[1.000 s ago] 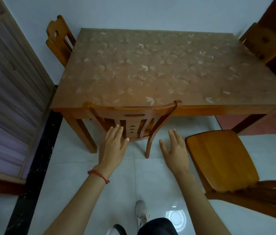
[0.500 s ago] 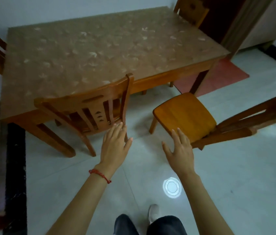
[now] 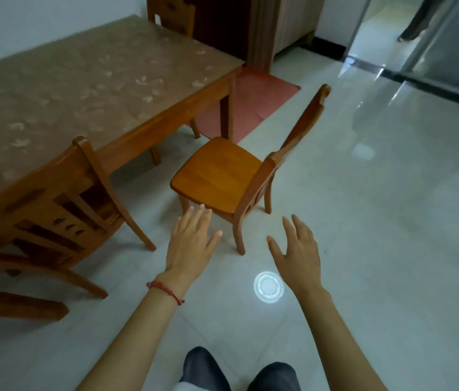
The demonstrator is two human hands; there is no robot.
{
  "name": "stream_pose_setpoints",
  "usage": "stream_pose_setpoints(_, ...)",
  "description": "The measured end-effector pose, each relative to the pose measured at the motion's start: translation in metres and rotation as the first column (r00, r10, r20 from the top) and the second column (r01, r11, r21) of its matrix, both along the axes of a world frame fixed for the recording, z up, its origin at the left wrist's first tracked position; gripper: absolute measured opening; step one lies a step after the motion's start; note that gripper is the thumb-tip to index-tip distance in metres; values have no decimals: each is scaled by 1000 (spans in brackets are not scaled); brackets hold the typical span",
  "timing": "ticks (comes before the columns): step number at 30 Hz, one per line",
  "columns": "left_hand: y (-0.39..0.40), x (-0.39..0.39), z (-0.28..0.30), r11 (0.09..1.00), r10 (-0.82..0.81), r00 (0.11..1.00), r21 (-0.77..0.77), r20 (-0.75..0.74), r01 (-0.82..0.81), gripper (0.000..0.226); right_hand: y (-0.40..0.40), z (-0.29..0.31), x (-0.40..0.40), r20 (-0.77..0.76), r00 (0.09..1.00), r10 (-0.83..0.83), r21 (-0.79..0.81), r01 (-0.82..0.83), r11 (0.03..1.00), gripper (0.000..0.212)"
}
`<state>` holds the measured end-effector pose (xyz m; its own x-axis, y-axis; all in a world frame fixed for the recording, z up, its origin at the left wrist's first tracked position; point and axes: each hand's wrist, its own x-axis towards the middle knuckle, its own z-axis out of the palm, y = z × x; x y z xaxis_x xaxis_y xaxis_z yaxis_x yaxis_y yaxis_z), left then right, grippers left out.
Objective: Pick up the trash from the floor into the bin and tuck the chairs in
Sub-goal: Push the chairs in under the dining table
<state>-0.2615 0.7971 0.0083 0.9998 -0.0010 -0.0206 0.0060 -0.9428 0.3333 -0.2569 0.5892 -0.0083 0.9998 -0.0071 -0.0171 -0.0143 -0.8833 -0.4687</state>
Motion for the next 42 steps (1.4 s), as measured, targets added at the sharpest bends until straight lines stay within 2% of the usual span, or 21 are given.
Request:
stream_pose_setpoints(4,-70,7,-1,995,-101,995,31,19,100,59,-75,2,-18,7,992,-124,29,124,992,59)
stream_pose_setpoints(11,-202,19,1,948,-315,942,-19,115,319,50,-203,0,-59,4,945,-328,13,328,945,58)
stream_pose_setpoints(20,-317,44,-11,875,-483,873,1,71,484,52,-303,-10,-76,-24,866,-500,-7,500,866,58)
stream_pose_setpoints(30,-394,159,-31,847,-532,846,21,21,532,56,-380,-21,28,-22,852,-524,-21,523,852,59)
stream_pose_setpoints(34,-421,215,-35,856,-516,856,13,-33,517,58,-413,-18,87,-35,856,-515,-37,514,857,59)
stream_pose_setpoints(42,-464,300,-32,869,-495,868,-27,-31,494,58,-461,-10,177,-29,873,-487,-39,486,873,59)
